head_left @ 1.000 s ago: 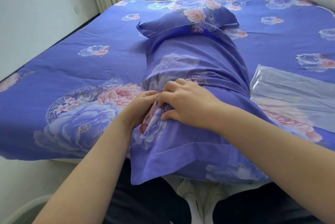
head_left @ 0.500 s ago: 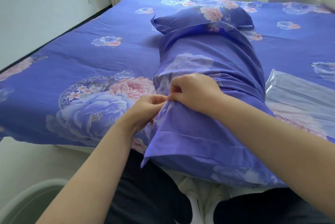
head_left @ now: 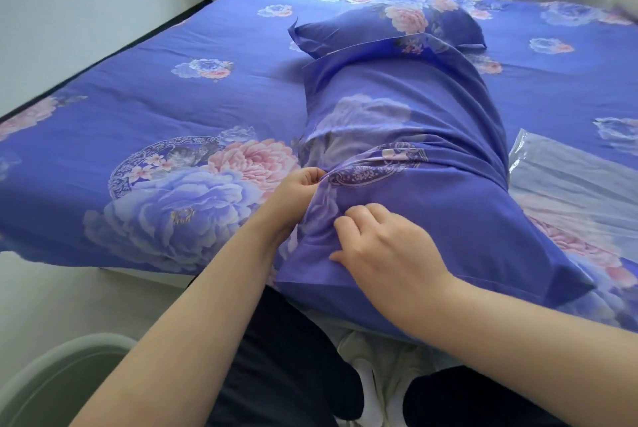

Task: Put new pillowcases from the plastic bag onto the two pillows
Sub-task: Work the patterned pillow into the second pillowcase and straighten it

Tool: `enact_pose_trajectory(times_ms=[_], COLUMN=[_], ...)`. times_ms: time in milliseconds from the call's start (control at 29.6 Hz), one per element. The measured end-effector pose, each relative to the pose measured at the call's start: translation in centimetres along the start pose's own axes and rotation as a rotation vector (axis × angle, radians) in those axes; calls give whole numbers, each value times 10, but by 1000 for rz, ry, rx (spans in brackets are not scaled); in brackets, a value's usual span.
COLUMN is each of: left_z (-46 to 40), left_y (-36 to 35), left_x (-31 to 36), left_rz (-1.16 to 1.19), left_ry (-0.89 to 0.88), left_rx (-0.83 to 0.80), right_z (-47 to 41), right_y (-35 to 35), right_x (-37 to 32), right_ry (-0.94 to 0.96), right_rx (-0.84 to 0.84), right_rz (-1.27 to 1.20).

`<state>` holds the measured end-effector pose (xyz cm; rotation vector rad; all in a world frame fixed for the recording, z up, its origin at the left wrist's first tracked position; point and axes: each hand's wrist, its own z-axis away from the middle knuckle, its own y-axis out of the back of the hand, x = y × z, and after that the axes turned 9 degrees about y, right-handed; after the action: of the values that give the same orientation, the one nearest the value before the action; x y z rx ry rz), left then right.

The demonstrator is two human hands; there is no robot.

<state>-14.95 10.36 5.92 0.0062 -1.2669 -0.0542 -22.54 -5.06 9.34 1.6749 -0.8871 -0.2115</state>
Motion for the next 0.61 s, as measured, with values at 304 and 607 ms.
enact_pose_trajectory(times_ms=[304, 607], left_z=[-7, -39], left_y=[-11, -9], left_x=[-5, 24], left_rz=[221, -89], left_ry=[107, -160], left_rx=[-93, 270], right_z=[5, -11], right_y=[-43, -4], right_x=[15, 24], right_ry=[-140, -150], right_rx=[145, -9], right_rz=[-145, -389])
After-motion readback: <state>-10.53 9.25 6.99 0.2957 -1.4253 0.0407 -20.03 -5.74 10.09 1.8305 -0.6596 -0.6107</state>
